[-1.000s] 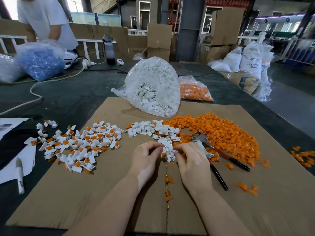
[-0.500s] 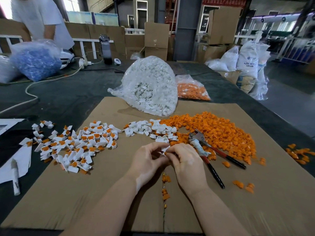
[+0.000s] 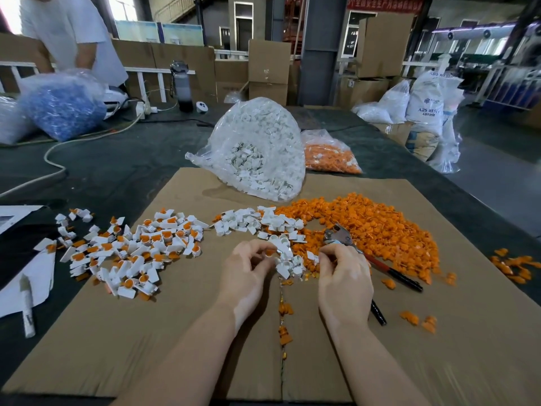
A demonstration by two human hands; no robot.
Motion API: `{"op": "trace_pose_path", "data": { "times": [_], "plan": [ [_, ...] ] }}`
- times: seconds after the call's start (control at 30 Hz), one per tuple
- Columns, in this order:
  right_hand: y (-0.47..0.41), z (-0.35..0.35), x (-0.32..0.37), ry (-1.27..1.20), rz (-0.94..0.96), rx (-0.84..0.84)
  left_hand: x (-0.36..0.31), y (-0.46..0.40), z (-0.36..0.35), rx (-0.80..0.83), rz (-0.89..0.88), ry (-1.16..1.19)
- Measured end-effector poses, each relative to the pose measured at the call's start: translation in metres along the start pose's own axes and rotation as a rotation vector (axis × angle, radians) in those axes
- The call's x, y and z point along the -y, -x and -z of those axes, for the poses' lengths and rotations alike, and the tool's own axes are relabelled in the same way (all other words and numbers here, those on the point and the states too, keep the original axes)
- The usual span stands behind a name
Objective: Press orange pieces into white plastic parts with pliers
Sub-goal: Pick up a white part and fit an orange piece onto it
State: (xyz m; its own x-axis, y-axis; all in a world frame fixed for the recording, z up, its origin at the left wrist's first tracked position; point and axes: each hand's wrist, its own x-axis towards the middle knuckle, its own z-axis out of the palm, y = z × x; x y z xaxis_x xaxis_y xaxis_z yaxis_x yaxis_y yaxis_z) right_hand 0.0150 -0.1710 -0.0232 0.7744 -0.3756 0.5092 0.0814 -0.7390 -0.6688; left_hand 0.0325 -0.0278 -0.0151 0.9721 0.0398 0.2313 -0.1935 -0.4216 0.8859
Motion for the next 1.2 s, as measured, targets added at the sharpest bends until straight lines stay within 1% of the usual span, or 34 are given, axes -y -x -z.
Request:
{"op": "trace_pose_path", "data": {
  "times": [0.1,0.17,0.33,0.43,0.53,0.6,0.67,0.8,0.83,0.93,1.0,1.2],
  "plan": [
    [0.0,0.001,0.0,0.045,-0.031,0.0,0.003,-0.004,0.0,-0.192,0.059,-0.036],
    [0.0,0.001,0.0,0.087,-0.051,0.009,0.005,-0.007,-0.001,-0.252,0.14,-0.067],
    [0.0,0.0,-0.002,0.219,-0.089,0.069,0.004,-0.007,-0.003,-0.289,0.26,-0.294],
    [0.0,0.0,-0.002,0.256,-0.099,0.096,0.002,-0.007,-0.005,-0.274,0.309,-0.368],
    [0.001,-0.001,-0.001,0.291,-0.092,0.114,0.002,-0.007,-0.007,-0.238,0.315,-0.46],
    [0.001,-0.002,-0.001,0.331,-0.082,0.13,0.003,-0.008,-0.008,-0.218,0.284,-0.515],
    [0.002,-0.002,0.0,0.368,-0.058,0.138,0.005,-0.007,-0.008,-0.207,0.225,-0.519],
    [0.002,-0.002,-0.001,0.36,-0.039,0.13,0.01,-0.002,-0.006,-0.222,0.015,-0.399],
    [0.002,-0.002,-0.002,0.345,-0.036,0.13,0.01,-0.001,-0.006,-0.19,-0.046,-0.394],
    [0.0,-0.003,-0.003,0.245,-0.004,0.118,0.009,0.001,-0.01,-0.042,-0.194,-0.485],
    [0.001,-0.004,-0.002,0.185,0.041,0.123,0.009,0.0,-0.013,0.003,-0.227,-0.512],
    [0.003,-0.004,0.002,0.104,0.175,0.13,0.01,-0.004,-0.016,0.018,-0.196,-0.505]
  ]
}}
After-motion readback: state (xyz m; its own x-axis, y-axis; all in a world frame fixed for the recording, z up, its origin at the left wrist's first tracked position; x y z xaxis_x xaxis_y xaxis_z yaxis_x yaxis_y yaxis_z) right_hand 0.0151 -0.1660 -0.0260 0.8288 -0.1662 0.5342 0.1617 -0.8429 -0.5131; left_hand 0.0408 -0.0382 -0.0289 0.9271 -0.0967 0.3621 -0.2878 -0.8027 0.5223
